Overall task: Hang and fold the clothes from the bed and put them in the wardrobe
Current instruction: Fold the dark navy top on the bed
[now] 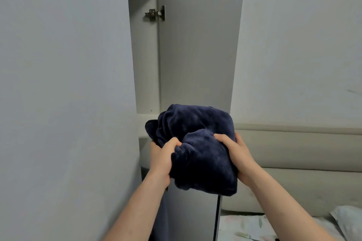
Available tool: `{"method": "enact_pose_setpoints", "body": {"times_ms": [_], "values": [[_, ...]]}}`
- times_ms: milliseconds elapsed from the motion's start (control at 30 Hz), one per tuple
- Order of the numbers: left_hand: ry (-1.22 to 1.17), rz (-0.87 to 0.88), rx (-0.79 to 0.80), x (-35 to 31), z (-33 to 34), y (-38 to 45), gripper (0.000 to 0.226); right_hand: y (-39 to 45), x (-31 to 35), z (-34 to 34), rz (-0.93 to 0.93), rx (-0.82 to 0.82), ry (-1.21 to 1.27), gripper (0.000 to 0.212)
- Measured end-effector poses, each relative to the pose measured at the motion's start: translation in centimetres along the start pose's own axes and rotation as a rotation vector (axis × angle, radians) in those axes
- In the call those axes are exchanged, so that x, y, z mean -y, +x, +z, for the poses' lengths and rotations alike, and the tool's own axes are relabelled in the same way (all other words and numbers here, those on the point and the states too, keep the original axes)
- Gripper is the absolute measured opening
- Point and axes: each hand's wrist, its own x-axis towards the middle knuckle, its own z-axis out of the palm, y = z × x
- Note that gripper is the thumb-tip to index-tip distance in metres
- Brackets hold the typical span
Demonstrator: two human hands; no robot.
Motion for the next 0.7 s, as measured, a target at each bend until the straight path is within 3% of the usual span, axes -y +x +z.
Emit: {"method": "enact_pose_setpoints", "body": {"times_ms": [200,400,700], "values": [[-0.087,0.073,-0.116,-1.8,0.6,4.8,0.055,7.2,1.9,2.9,-0.046,0.057,-0.034,0.045],[-0.129,0.19,-0.284,-2.7,0.8,11.0,0.066,16.2,2.1,7.1,-0.128,0.128,0.01,0.043],[-0.283,0.38,-0.64,-3.6,-0.3,22.2,0.065,30.7,1.5,15.9,-0.298,0.378,-0.02,0.045]]}}
